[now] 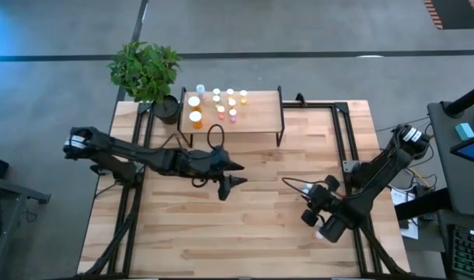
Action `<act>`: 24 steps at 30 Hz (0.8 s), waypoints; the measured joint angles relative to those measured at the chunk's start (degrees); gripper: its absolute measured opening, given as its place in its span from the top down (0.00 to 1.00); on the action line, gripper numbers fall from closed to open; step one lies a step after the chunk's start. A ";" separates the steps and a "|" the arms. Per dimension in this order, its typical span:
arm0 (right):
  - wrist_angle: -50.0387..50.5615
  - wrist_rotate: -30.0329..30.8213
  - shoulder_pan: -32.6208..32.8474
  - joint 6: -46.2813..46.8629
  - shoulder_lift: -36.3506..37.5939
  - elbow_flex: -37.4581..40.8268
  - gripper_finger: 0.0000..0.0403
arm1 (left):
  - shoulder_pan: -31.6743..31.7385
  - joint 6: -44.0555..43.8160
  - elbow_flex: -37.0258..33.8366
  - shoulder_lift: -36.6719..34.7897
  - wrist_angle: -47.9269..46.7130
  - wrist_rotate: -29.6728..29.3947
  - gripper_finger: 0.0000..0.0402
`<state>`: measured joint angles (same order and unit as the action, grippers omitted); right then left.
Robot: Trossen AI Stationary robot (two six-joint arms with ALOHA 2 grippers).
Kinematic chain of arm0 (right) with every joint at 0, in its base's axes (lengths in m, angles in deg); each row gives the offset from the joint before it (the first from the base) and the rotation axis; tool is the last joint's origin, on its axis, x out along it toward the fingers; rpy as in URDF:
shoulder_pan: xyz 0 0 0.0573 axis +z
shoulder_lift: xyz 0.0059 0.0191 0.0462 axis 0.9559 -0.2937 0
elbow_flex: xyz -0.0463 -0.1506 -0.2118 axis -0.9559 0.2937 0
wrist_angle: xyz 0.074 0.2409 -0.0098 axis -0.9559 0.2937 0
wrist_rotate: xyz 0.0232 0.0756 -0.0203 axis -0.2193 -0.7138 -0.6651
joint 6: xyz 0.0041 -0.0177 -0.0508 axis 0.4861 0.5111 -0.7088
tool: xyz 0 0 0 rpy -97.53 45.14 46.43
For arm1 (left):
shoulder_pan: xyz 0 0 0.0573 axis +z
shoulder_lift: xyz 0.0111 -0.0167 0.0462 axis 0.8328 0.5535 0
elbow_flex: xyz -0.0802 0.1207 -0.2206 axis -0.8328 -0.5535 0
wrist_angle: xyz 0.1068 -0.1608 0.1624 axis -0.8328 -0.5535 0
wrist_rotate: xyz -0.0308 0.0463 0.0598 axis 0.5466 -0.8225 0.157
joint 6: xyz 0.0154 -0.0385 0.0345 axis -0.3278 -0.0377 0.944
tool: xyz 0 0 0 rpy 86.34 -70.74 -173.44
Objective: Pick and place medicine bottles onto shelf by color
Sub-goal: Put the yellow pill bottle on the shelf
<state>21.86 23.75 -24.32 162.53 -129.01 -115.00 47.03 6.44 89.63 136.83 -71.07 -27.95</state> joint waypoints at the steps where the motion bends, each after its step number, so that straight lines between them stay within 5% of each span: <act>1: 0.08 0.00 -0.72 -2.22 0.57 -0.95 0.80 | 0.01 -0.04 0.14 0.92 0.97 1.12 0.47; 7: -2.33 5.06 -7.27 -19.80 0.41 -7.88 0.80 | 0.37 -4.41 1.22 7.78 15.00 10.69 0.47; 12: -8.78 4.54 -13.61 -40.09 -2.88 -15.99 0.80 | 0.39 1.21 4.18 11.40 18.25 11.43 0.47; 17: -9.80 4.17 -18.35 -50.38 -6.26 -25.64 0.80 | 0.39 2.19 7.08 12.08 18.42 11.32 0.47; 24: -9.56 -6.95 -22.44 -55.35 -7.65 -36.06 0.80 | 0.48 14.00 7.31 9.71 12.85 9.24 0.47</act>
<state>12.30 16.80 -46.76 107.19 -136.66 -151.06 47.51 20.44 96.95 146.54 -58.22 -18.71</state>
